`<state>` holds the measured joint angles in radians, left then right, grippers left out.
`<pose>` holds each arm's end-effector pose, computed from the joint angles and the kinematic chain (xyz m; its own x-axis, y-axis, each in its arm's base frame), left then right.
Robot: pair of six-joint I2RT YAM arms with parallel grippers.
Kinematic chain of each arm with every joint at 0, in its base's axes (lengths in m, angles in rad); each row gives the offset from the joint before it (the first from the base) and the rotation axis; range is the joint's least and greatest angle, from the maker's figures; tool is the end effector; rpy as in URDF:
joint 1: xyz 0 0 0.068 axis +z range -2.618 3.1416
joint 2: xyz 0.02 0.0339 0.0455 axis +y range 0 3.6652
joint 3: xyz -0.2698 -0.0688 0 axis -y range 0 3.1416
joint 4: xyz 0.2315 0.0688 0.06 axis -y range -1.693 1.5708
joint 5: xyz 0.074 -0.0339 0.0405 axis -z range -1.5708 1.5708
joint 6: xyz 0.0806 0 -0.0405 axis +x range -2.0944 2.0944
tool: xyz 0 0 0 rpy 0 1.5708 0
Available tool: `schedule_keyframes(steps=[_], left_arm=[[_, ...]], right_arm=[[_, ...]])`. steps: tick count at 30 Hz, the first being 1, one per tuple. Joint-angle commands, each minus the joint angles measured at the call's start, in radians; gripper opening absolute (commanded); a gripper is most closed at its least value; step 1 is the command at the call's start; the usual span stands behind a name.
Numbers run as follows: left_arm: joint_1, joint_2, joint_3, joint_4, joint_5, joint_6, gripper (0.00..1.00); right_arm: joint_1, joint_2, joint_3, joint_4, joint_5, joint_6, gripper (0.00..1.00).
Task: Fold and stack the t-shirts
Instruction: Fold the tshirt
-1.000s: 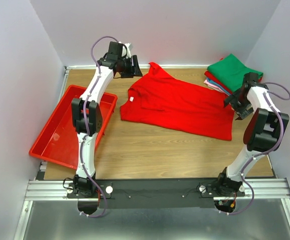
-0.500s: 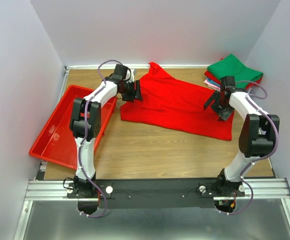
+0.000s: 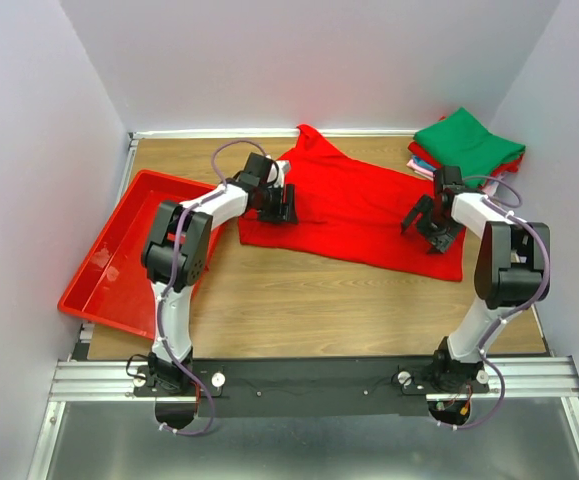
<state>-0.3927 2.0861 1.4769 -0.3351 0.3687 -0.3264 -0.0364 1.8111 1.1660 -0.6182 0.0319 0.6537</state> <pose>0.4181 -0.2046 0.1442 -0.8860 0.0432 -0.4617 0.2831 0.8391 -0.4645 0.3517 -0.0154 0.1370 -0.7281 0.6347 -0.2588 0.6158 0.7715 0.1599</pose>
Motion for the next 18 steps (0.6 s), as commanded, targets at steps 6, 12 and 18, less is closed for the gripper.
schedule_keyframes(steps=[6, 12, 18], left_arm=[[0.009, -0.121, -0.276, 0.051, -0.094, -0.006, 0.67], [0.008, -0.196, -0.389, 0.065, -0.091, -0.007, 0.67], [0.0, -0.27, -0.492, 0.065, -0.091, -0.02, 0.67]], right_arm=[[-0.002, -0.071, -0.187, -0.064, -0.056, 0.05, 0.92], [0.0, -0.179, -0.31, -0.087, -0.105, 0.096, 0.92], [0.0, -0.274, -0.41, -0.1, -0.167, 0.133, 0.93]])
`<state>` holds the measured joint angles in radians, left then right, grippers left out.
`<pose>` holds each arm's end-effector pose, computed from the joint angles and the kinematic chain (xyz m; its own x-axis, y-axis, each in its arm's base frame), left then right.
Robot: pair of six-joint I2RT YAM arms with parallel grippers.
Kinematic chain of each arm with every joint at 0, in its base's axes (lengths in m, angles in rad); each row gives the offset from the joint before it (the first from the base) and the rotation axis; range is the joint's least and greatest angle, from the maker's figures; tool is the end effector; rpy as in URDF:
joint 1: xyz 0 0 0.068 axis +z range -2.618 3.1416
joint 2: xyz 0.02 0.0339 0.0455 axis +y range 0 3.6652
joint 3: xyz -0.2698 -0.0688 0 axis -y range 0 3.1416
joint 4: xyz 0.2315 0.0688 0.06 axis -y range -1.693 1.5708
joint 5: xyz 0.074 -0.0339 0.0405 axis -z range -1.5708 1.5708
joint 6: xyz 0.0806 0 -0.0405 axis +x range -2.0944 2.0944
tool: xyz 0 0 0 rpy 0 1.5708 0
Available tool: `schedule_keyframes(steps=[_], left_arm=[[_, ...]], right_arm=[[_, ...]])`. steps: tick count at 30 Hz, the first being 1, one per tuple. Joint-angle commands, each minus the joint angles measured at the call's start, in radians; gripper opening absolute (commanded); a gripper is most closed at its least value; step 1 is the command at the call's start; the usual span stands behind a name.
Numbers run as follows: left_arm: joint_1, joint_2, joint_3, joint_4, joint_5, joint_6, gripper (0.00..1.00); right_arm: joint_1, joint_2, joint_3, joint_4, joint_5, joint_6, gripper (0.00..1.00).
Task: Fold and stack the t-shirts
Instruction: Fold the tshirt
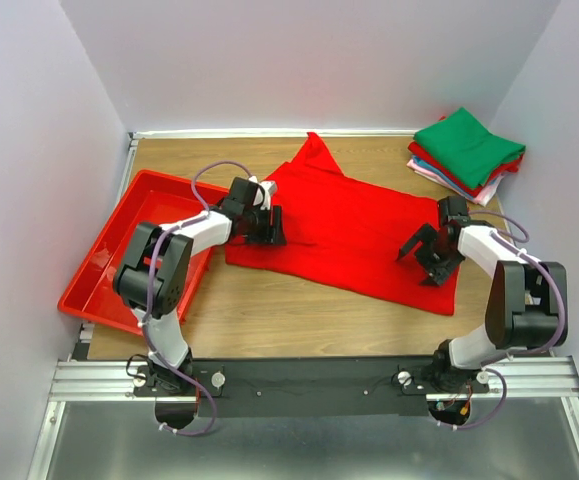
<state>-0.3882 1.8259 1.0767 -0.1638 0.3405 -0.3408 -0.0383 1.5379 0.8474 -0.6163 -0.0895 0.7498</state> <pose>0.3509 -0.1726 0.1422 -0.8728 0.0165 -0.4879 0.2696 0.8496 -0.4534 0.2681 -0.0031 0.1330 -0.6958 0.7059 -0.1322 0.6683 0.7038 0.2410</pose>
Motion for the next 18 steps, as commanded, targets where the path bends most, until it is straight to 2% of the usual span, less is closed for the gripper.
schedule_keyframes(steps=[1, 7, 14, 17, 18], left_arm=[[-0.006, -0.034, -0.103, -0.106, -0.061, -0.007, 0.67], [-0.021, -0.096, -0.12, -0.117, -0.069, -0.015, 0.67], [-0.023, -0.051, -0.054, -0.137, -0.124, -0.04, 0.63], [-0.023, -0.028, -0.024, -0.149, -0.147, -0.046, 0.55], [-0.023, -0.017, -0.012, -0.152, -0.153, -0.049, 0.49]], right_arm=[[0.002, -0.011, -0.111, -0.105, -0.053, 0.039, 0.93], [0.002, -0.093, -0.133, -0.129, -0.067, 0.037, 0.93], [0.002, -0.11, -0.059, -0.164, -0.059, 0.022, 0.92], [0.002, -0.102, -0.033, -0.169, -0.056, 0.016, 0.93], [0.0, -0.095, -0.025, -0.172, -0.058, 0.013, 0.93]])
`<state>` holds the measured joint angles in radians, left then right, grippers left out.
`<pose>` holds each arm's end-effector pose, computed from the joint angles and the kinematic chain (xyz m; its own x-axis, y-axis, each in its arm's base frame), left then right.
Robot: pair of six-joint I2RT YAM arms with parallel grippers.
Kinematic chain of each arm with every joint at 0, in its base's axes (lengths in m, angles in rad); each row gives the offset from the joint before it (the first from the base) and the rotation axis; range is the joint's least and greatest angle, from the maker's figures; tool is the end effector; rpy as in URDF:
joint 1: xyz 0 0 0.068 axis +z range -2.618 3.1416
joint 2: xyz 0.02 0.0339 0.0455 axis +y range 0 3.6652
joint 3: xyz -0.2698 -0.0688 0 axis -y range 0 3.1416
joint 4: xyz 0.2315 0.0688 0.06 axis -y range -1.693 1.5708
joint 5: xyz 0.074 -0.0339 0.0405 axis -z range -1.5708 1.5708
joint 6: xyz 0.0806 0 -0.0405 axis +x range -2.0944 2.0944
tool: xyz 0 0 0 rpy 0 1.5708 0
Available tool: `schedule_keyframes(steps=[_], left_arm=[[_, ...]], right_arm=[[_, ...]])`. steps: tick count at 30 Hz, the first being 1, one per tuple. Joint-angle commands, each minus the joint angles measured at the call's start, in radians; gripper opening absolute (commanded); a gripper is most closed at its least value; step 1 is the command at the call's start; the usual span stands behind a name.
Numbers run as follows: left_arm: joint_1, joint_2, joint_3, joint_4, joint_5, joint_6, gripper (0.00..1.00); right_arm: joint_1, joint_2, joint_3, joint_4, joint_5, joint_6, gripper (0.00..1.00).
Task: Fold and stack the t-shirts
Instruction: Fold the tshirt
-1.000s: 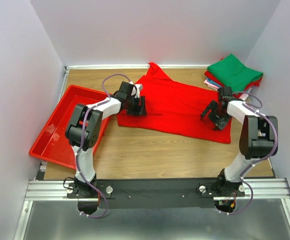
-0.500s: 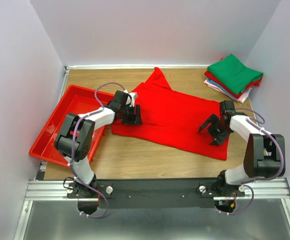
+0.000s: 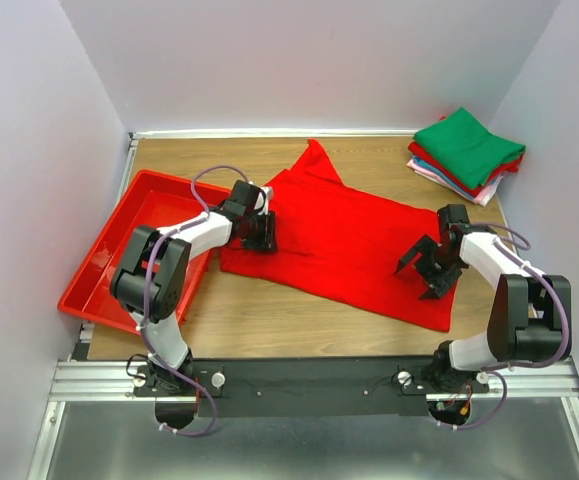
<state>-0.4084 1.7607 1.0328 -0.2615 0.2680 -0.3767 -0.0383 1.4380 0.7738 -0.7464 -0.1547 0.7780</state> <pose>0.3283 -0.1653 0.1424 -0.9032 0.0043 -0.4293 0.1981 0.8913 -0.4078 0.2284 0.0037 0.1338 -0.6934 0.7206 -0.0069 0.7018 0.6774 0.2203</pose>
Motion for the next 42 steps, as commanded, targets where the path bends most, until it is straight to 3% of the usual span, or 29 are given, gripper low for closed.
schedule_keyframes(steps=[1, 6, 15, 27, 42], left_arm=[[-0.003, 0.052, 0.039, -0.056, -0.084, -0.011, 0.46], [-0.003, 0.072, 0.084, -0.071, -0.101, -0.004, 0.22], [-0.01, 0.083, 0.15, -0.13, -0.141, 0.013, 0.0], [-0.044, 0.092, 0.288, -0.197, -0.142, 0.01, 0.0], [-0.109, 0.335, 0.621, -0.234, -0.069, 0.028, 0.0]], right_arm=[[0.0, 0.007, 0.05, -0.042, 0.007, -0.016, 0.93], [0.002, 0.01, 0.053, -0.039, 0.012, -0.02, 0.93], [0.002, 0.013, 0.032, -0.039, 0.015, -0.032, 0.93], [0.002, 0.039, 0.047, -0.038, 0.018, -0.046, 0.93], [0.002, 0.039, 0.042, -0.038, 0.029, -0.04, 0.93]])
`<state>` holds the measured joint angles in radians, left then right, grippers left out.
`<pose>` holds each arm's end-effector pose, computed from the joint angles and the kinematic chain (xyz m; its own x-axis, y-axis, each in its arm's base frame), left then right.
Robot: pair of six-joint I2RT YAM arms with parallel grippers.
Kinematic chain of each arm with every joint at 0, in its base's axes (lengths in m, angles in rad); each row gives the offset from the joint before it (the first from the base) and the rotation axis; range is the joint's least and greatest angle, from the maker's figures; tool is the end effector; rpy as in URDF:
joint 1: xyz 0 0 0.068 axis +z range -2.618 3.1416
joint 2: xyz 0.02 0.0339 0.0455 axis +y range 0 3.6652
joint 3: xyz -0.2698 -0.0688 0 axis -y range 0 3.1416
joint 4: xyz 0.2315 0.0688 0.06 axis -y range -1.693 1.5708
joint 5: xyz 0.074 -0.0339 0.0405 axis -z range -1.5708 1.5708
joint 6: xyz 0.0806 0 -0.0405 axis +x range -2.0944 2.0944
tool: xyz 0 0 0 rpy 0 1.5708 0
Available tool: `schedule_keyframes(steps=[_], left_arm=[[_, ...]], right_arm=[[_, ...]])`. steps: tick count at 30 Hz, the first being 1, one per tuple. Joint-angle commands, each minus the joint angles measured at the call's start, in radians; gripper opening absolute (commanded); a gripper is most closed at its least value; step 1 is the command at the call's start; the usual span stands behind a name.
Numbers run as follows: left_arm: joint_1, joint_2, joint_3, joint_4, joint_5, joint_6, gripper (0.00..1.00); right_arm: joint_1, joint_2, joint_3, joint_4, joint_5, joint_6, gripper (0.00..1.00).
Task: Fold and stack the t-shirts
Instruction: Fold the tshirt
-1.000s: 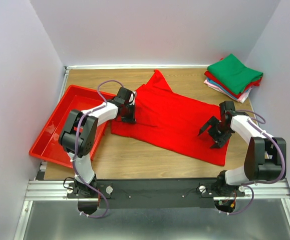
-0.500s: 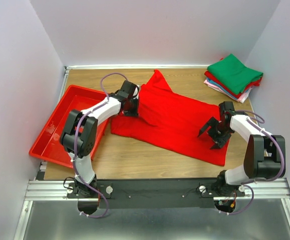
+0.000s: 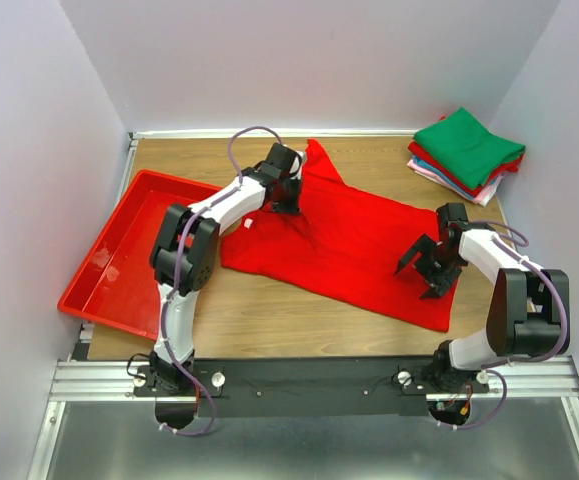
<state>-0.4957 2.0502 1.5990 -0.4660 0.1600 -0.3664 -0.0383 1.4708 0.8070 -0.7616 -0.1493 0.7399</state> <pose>0.4094 -0.2360 0.1840 -0.8507 0.0580 -0.5224 0.2678 0.9030 -0.3359 0.2349 0.0030 0.1345 -0.7192 0.6948 -0.0078 0.6787 0.7049 0.2064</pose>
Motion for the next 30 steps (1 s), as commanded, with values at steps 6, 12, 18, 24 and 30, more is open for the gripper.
schedule_keyframes(steps=[6, 12, 18, 24, 30], left_arm=[[-0.041, 0.09, 0.104, -0.036, 0.053, 0.029, 0.0], [-0.055, 0.12, 0.148, -0.017, 0.088, 0.049, 0.0], [-0.06, 0.154, 0.196, -0.011, 0.11, 0.063, 0.01], [-0.06, 0.15, 0.233, -0.019, 0.104, 0.058, 0.44], [-0.037, 0.094, 0.207, -0.011, 0.076, 0.041, 0.64]], right_arm=[[0.002, 0.016, 0.014, -0.022, 0.027, 0.0, 0.93], [0.002, 0.023, 0.023, -0.024, 0.03, 0.0, 0.93], [0.002, 0.026, 0.027, -0.024, 0.03, 0.0, 0.93], [0.002, 0.014, 0.043, -0.03, 0.021, -0.001, 0.93], [0.002, -0.024, 0.127, -0.041, 0.053, -0.033, 0.93]])
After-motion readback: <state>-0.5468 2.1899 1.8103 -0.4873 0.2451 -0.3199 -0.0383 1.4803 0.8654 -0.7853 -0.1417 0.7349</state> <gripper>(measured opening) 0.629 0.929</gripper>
